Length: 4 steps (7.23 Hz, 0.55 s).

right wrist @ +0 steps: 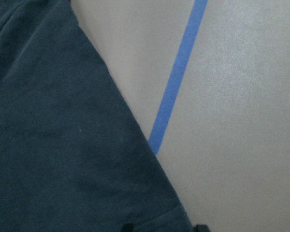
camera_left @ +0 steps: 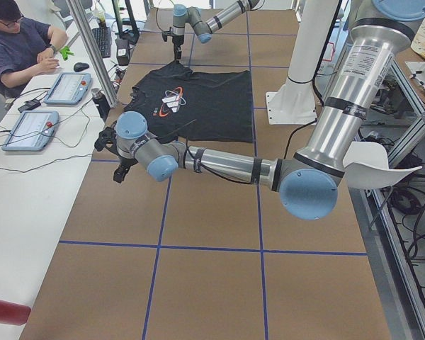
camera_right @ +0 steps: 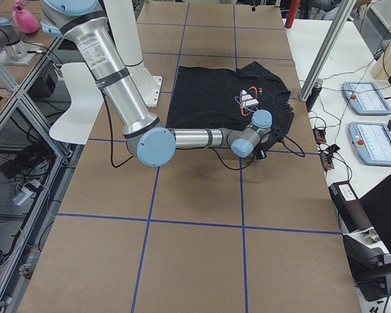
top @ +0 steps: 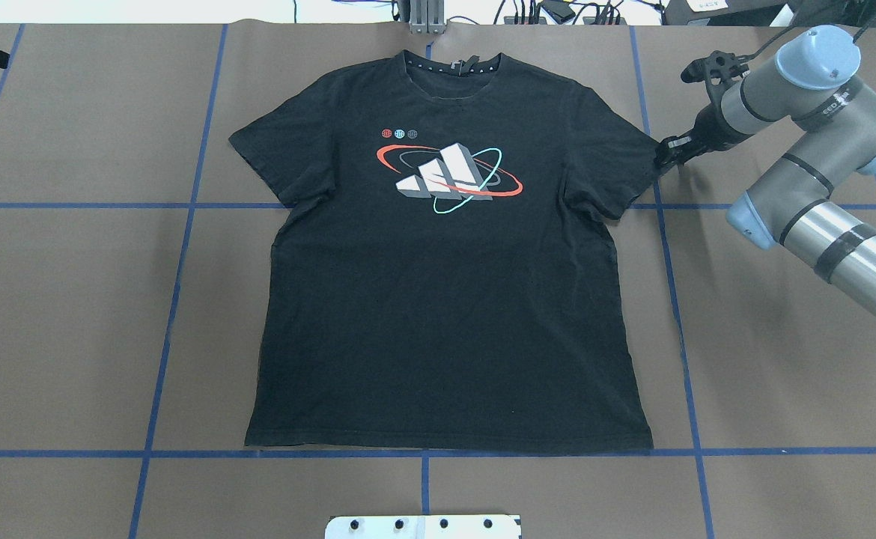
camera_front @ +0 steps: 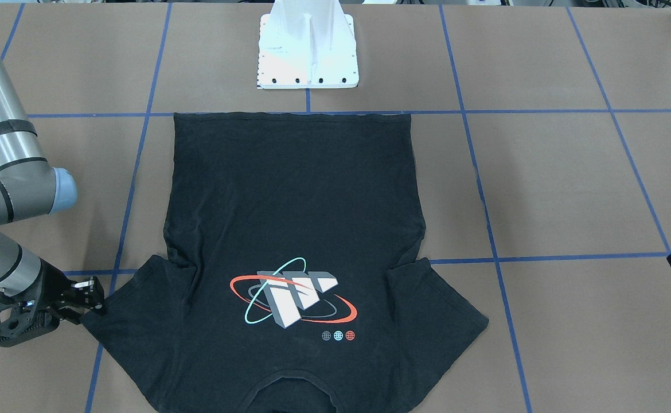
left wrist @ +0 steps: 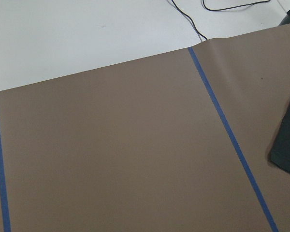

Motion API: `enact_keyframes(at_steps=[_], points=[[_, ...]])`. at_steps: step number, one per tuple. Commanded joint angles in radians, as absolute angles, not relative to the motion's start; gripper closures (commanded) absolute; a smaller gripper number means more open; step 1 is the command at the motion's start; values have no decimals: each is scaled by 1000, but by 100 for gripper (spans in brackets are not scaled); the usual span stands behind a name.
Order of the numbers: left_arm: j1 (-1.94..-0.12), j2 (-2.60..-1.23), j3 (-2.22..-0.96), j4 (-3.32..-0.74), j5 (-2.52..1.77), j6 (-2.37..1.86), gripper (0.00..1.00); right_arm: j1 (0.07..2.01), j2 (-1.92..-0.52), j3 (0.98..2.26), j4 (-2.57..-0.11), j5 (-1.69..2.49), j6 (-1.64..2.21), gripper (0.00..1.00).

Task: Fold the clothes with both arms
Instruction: 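Move the right gripper toward the sleeve nearest it at the shirt's shoulder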

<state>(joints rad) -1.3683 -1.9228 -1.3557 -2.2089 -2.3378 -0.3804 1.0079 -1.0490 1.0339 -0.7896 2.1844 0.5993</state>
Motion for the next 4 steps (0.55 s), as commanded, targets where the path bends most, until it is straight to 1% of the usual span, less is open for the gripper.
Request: enact_keyframes(at_steps=[1,4], points=[[-1368,-1922,-1355,-2209,-2338,-380,0,1008,-1049,1038,-788,2184,607,100],[-1368,-1922,-1355,-2209,-2338,-380,0,1028,-1037,1042,-792,2224,617,100]])
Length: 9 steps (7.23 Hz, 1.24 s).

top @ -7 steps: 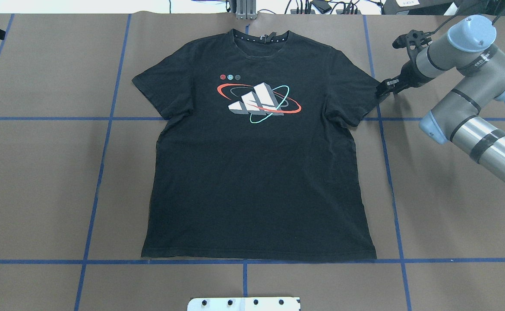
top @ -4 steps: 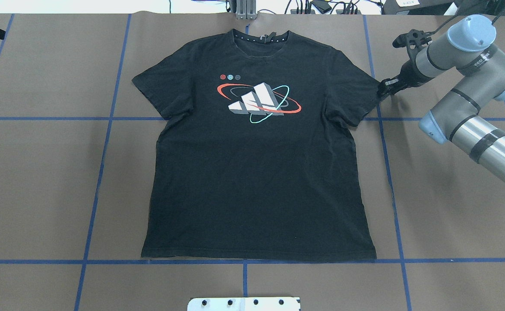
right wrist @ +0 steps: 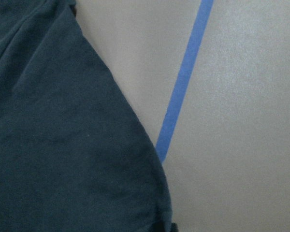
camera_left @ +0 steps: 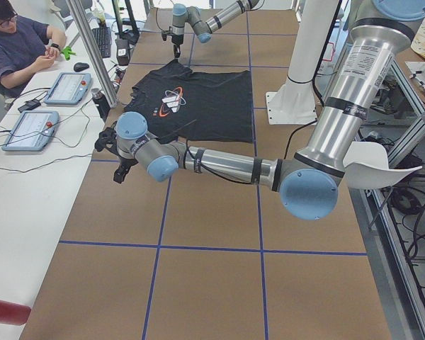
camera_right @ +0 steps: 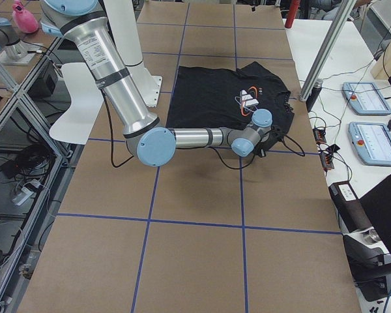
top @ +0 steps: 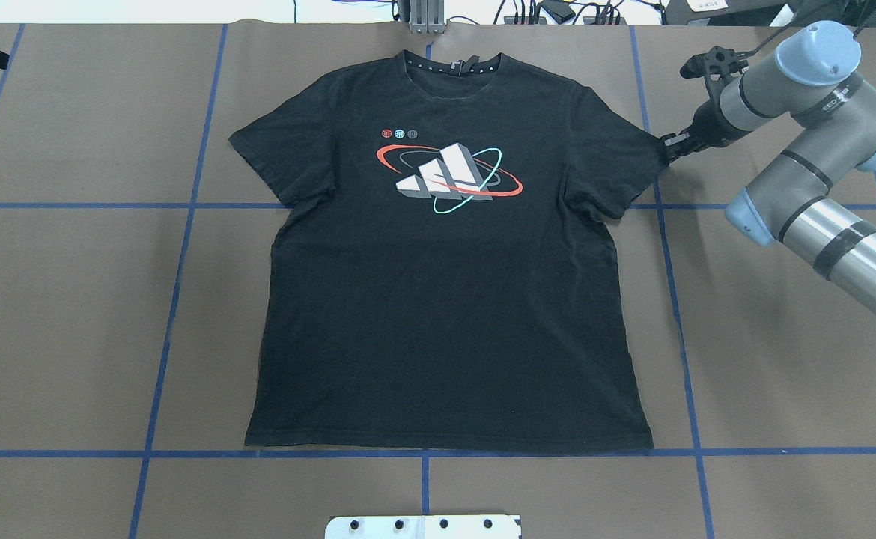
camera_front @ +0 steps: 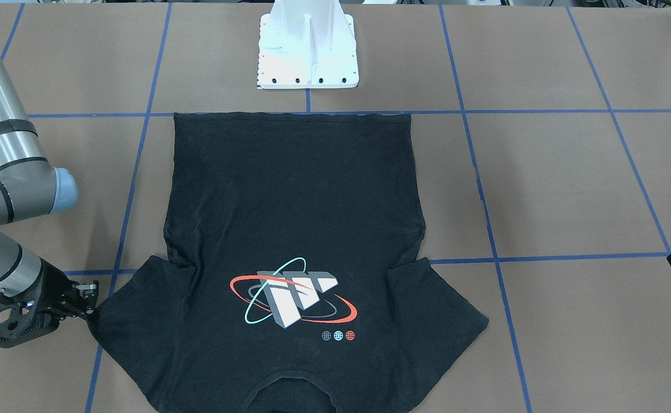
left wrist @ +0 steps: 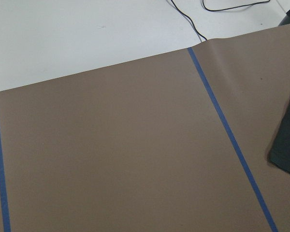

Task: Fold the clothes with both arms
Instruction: 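Move the right gripper toward the sleeve nearest it at the shirt's shoulder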

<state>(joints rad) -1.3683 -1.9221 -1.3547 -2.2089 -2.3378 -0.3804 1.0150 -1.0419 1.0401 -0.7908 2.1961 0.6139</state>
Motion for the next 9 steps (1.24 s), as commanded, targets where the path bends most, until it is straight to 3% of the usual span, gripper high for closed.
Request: enact_keyframes(at_steps=[1,3,7,9], points=[[-1368,-1922,-1355,-2209,-2338,-380,0,1061,-1022,1049,-790,2296,617,100],[-1368,-1922,-1355,-2209,-2338,-379,0,1080,-1006,1083,-792,2359,624,100],[-1368,-1917,-1351,-2210,-2338,-376,0,956,-811,1071,-887,2267,850,100],[-1368,-1916,-1351,-2212,-2338,-376,0,937,-689,972,-940,2211,851,100]])
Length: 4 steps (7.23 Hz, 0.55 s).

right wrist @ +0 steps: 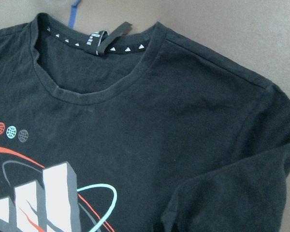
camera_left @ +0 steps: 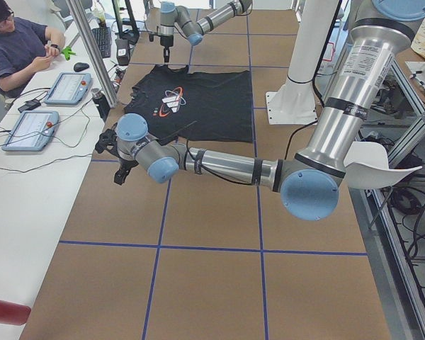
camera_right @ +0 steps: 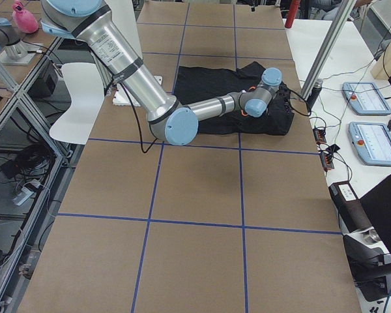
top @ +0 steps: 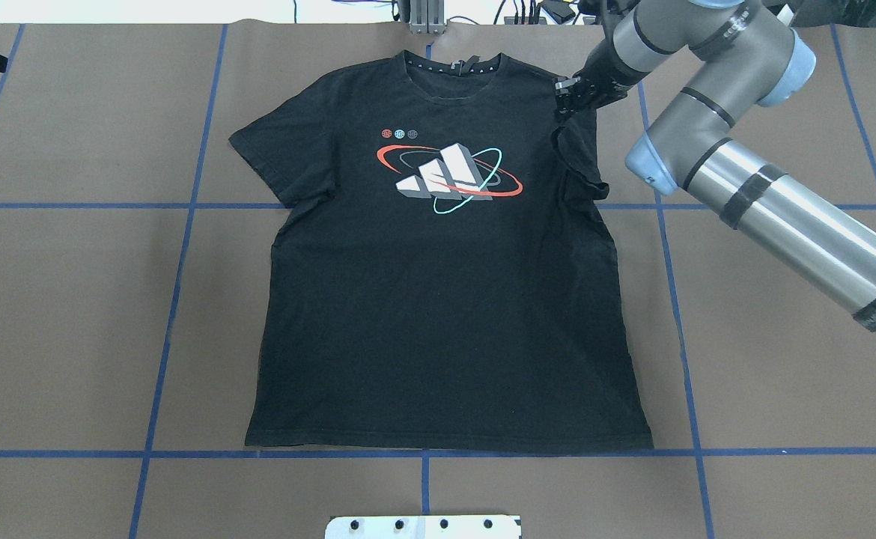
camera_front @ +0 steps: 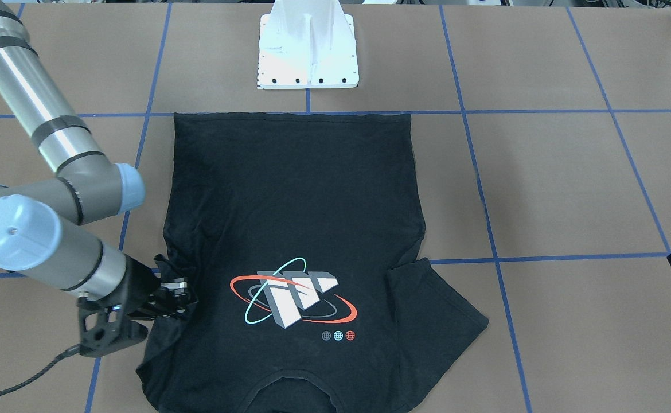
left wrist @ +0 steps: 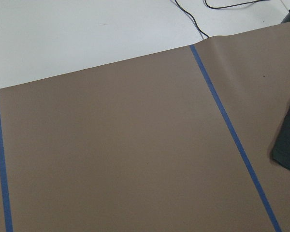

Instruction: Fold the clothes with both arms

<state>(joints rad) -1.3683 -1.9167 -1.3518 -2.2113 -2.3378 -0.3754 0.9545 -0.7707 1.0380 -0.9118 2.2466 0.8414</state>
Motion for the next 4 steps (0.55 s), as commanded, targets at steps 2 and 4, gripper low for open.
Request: enact_keyframes(at_steps=[2,4], points=[[-1368,-1913,-1351,-2212,-2338,-373,0,890,-617,878,-940,2099,851,100],[-1368,-1911,-1351,-2218,-2338,-376,0,876,-611,874,-939,2072,851,100]])
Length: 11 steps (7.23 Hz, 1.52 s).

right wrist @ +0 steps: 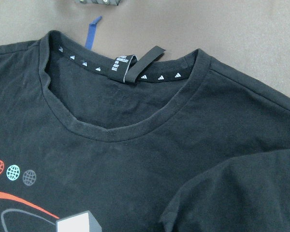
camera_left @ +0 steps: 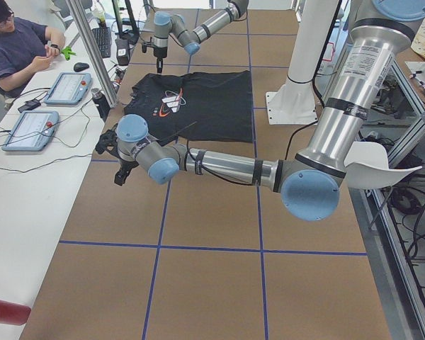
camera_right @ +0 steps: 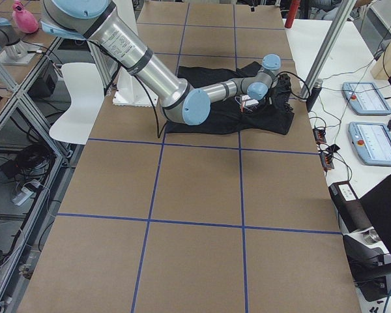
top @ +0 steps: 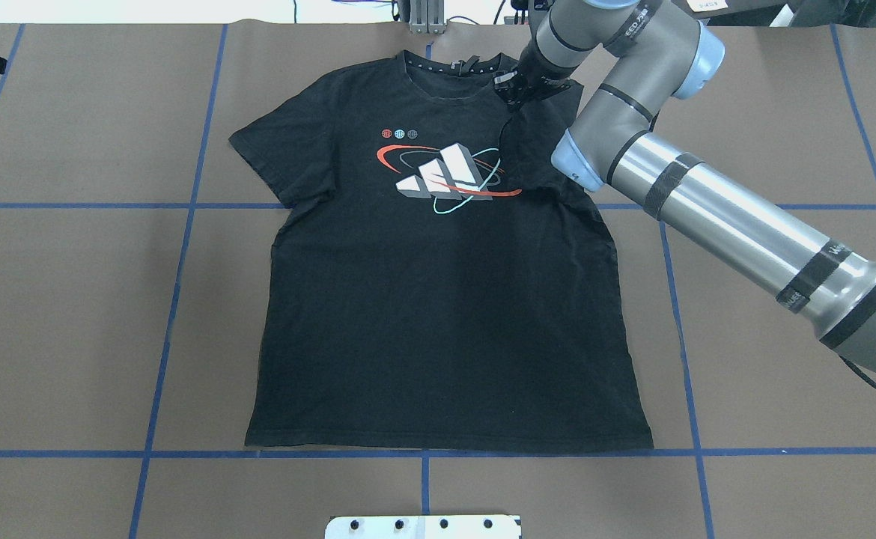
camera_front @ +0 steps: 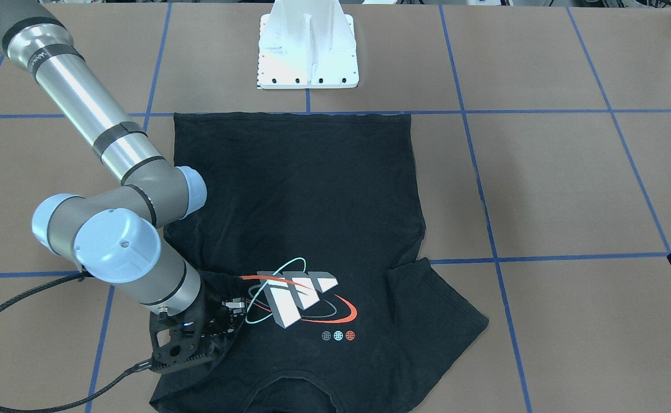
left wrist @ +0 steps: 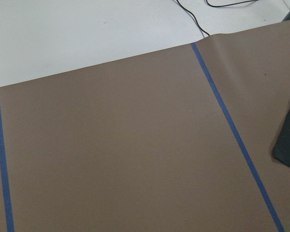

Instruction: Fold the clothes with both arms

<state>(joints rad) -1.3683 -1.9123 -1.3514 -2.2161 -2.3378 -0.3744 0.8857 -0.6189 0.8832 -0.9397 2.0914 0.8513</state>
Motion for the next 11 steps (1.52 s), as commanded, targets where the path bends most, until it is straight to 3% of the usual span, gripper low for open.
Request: enact_keyframes(at_steps=[1,2,3,6,8,11], points=[[-1368,-1911,-1351,-2220,-2338,-376,0,877,-611,874,-939,2071,851,100],[-1368,-1911,-1351,-2220,-2336,-377,0,877,-611,874,-937,2071,851,100],[-1368,-1911,-1351,-2220,-2338,-379,0,877,-609,874,-937,2069,851,1],[-1355,-1927,-1350,-2226,-2338,-428,0,888,-592,897,-936,2082,940,0],[-1269,-1951,-1319,-2362,-2317,-613,0,897,-604,974,-942,2141,998,0],[-1090,-2104,-1136,-2543,-2099,-837,0,903,-747,1182,-946,2178,1046,0]])
